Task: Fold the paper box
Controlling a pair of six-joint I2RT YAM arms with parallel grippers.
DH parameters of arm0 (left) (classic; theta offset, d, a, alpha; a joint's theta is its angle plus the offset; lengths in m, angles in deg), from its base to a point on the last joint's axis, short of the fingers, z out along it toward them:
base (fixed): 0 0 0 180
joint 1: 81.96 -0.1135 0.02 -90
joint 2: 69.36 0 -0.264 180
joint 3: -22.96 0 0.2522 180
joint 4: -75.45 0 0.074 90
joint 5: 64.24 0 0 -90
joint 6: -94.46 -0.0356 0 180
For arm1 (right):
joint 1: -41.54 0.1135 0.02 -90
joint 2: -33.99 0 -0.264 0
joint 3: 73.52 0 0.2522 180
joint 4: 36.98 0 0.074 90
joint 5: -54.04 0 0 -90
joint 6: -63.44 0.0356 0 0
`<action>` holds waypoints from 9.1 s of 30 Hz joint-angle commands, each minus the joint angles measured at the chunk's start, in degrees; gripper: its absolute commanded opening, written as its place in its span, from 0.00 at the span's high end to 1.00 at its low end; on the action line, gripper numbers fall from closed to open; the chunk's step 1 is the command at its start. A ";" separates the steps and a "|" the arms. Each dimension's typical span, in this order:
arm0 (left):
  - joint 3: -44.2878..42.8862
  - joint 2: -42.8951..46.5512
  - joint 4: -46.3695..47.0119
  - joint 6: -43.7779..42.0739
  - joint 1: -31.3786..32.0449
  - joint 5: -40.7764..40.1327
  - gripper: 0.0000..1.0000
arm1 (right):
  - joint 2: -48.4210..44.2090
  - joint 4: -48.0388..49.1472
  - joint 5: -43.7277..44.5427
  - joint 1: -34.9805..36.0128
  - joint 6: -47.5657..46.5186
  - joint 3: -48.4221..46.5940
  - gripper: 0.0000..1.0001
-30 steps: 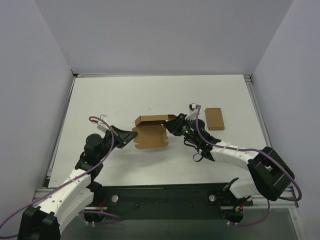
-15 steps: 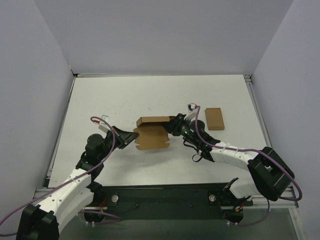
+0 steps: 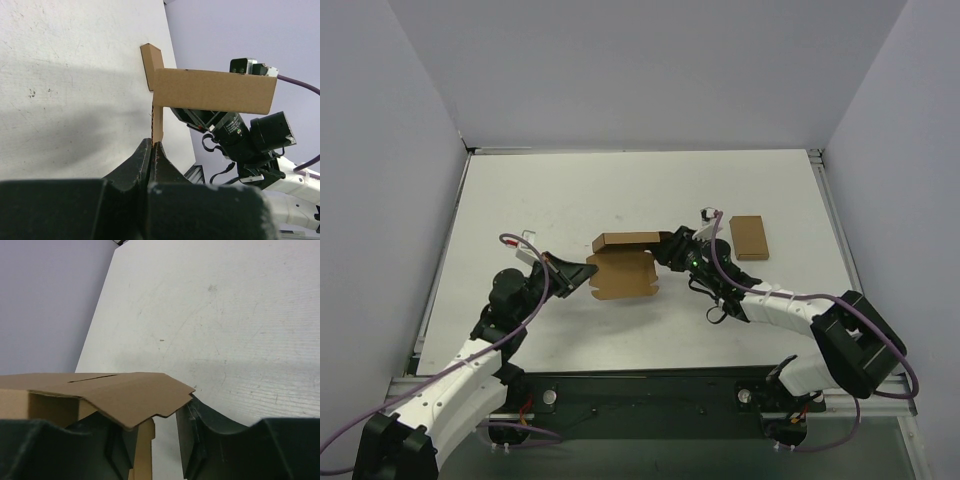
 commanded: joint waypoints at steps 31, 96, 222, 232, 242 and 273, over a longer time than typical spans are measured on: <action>-0.90 -2.08 2.28 -1.61 3.05 -2.82 1.00 | 3.24 8.59 -3.68 1.07 1.17 -2.83 0.86; -1.08 -18.60 10.27 -2.67 -5.65 18.36 1.00 | -7.48 -29.22 -14.40 -15.10 -19.83 0.24 0.36; -3.01 -29.95 9.83 -11.72 -2.31 36.55 1.00 | -6.43 -11.63 -35.50 -7.45 -30.12 -0.19 0.67; -4.42 -25.11 6.76 -13.74 -2.48 35.33 0.59 | -5.90 -10.22 -36.55 -7.45 -28.62 0.42 0.77; -12.58 -16.51 -18.42 -27.61 -4.07 24.19 0.22 | -7.74 -11.72 -37.25 -7.71 -29.15 1.30 0.78; -34.47 -14.03 -39.91 -71.56 14.36 -0.51 0.21 | -11.35 -21.82 -47.18 -8.42 -29.77 -2.56 0.78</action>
